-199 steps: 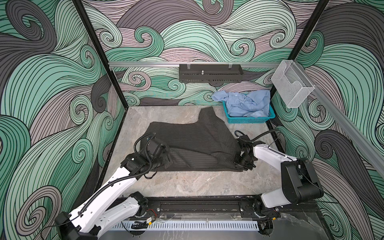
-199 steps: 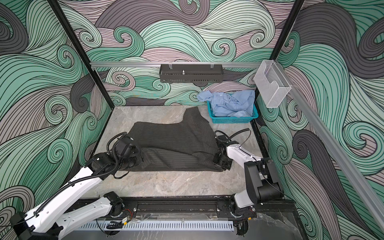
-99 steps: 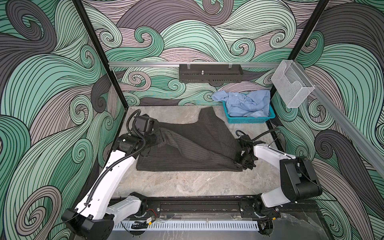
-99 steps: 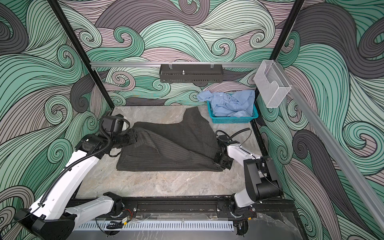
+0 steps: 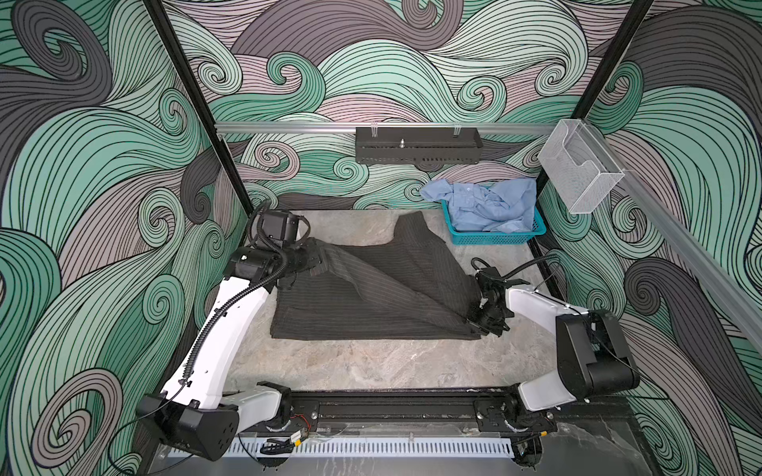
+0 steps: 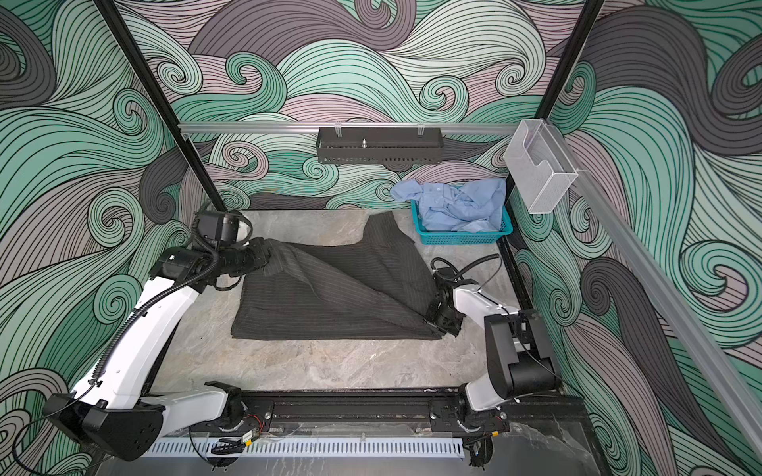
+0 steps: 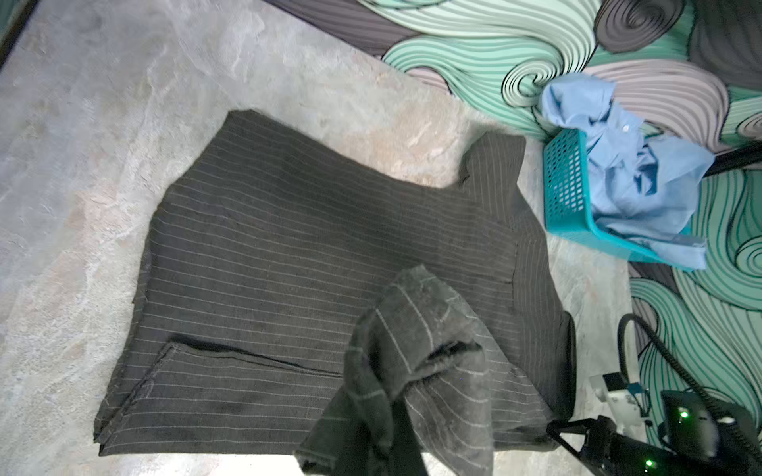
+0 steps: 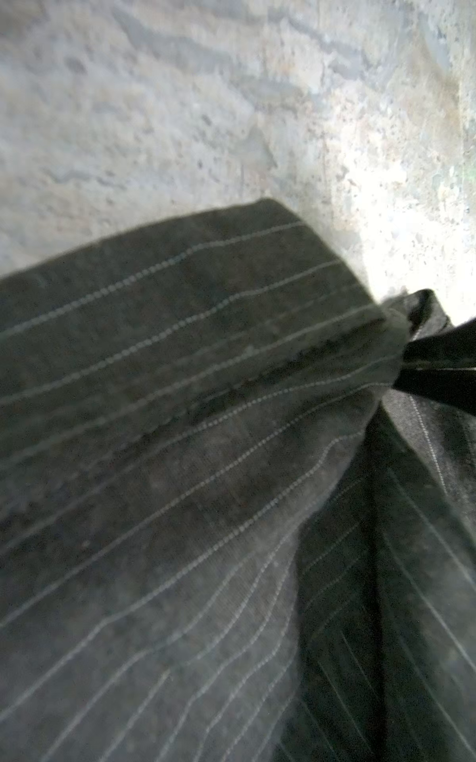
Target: Fold and stack the long sleeve shirts
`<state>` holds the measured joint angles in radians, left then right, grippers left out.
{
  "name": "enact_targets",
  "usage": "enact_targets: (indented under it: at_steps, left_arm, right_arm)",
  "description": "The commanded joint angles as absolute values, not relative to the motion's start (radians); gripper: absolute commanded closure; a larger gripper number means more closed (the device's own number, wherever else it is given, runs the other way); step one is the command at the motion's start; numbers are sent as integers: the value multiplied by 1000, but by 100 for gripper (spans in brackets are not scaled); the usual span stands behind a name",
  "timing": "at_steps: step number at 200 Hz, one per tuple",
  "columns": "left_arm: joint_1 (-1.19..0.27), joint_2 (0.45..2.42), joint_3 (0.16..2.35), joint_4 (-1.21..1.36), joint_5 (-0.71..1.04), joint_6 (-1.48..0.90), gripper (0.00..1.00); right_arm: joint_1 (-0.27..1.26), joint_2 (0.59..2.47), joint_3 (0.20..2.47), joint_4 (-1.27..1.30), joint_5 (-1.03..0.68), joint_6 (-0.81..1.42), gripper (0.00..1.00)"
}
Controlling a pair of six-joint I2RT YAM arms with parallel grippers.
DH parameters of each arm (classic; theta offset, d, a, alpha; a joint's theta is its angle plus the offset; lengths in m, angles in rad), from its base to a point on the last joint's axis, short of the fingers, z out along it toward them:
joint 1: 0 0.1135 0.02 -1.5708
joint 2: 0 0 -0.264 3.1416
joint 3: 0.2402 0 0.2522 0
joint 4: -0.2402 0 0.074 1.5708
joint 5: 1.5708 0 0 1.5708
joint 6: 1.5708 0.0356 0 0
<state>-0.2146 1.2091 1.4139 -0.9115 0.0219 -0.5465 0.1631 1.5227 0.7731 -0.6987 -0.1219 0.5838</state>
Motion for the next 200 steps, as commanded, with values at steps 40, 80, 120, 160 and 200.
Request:
enact_targets:
  at_steps: [40, 80, 120, 160, 200]
  left_arm:
    - [-121, 1205, 1329, -1018, 77, -540, 100]
    - [-120, 1251, 1259, -970, 188, -549, 100]
    - [-120, 1324, 1388, -949, 292, -598, 100]
    - [-123, 1451, 1665, -974, 460, -661, 100]
    - [-76, 1342, 1513, -973, 502, -645, 100]
  right_arm:
    - [146, 1558, 744, -678, -90, 588, 100]
    - [145, 1561, 748, -680, -94, 584, 100]
    - [146, 1567, 759, -686, -104, 584, 100]
    - [145, 1569, 775, -696, -103, 587, 100]
    - [141, 1567, 769, -697, -91, 580, 100]
